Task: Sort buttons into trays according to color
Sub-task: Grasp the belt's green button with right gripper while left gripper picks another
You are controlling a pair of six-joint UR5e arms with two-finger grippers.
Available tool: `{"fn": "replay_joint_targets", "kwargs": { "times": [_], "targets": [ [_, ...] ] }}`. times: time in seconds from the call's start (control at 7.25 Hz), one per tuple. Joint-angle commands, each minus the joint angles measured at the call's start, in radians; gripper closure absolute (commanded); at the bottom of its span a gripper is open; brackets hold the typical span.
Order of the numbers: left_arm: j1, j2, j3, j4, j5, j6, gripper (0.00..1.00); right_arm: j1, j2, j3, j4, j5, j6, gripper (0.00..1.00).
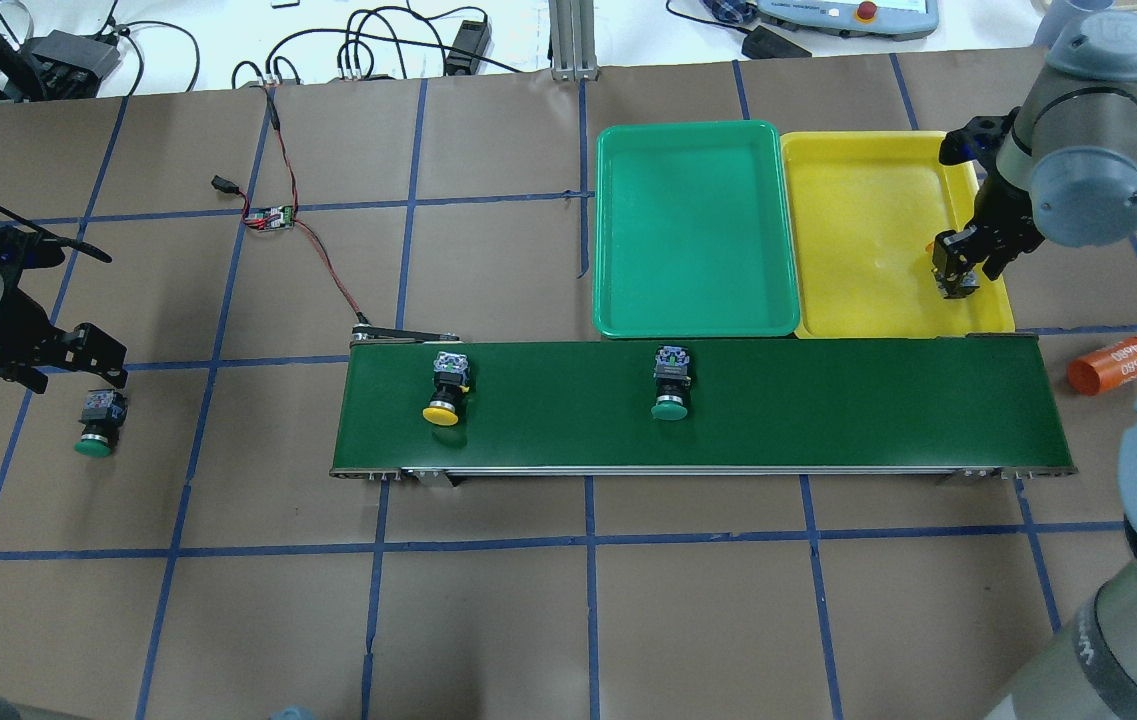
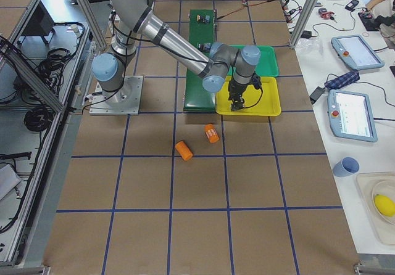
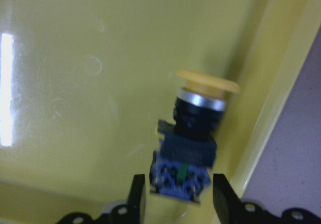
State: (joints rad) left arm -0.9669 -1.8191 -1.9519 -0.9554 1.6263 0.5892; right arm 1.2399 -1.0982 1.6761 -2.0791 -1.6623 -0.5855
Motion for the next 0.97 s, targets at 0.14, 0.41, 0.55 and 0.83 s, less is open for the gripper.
{"fn": "replay_joint_targets", "kwargs": {
  "times": [0.14, 0.41, 0.55, 0.83],
  "targets": [
    [0.014, -0.081, -0.002, 0.095, 0.003, 0.105, 0.0, 0.004, -0.067, 0.007, 0.075, 0.001, 0.012, 0.28],
    [0.014, -0.137, -0.004, 0.17, 0.001, 0.104, 0.0, 0.012, -0.173, 0.052, 0.174, 0.05, 0.08, 0.29],
    [0.014, -0.149, -0.002, 0.17, 0.004, 0.104, 0.0, 0.021, -0.228, 0.115, 0.172, 0.056, 0.087, 0.29],
    [0.014, -0.155, -0.001, 0.167, 0.012, 0.103, 0.55, 0.029, -0.387, 0.232, 0.174, 0.059, 0.156, 0.29]
  ]
}}
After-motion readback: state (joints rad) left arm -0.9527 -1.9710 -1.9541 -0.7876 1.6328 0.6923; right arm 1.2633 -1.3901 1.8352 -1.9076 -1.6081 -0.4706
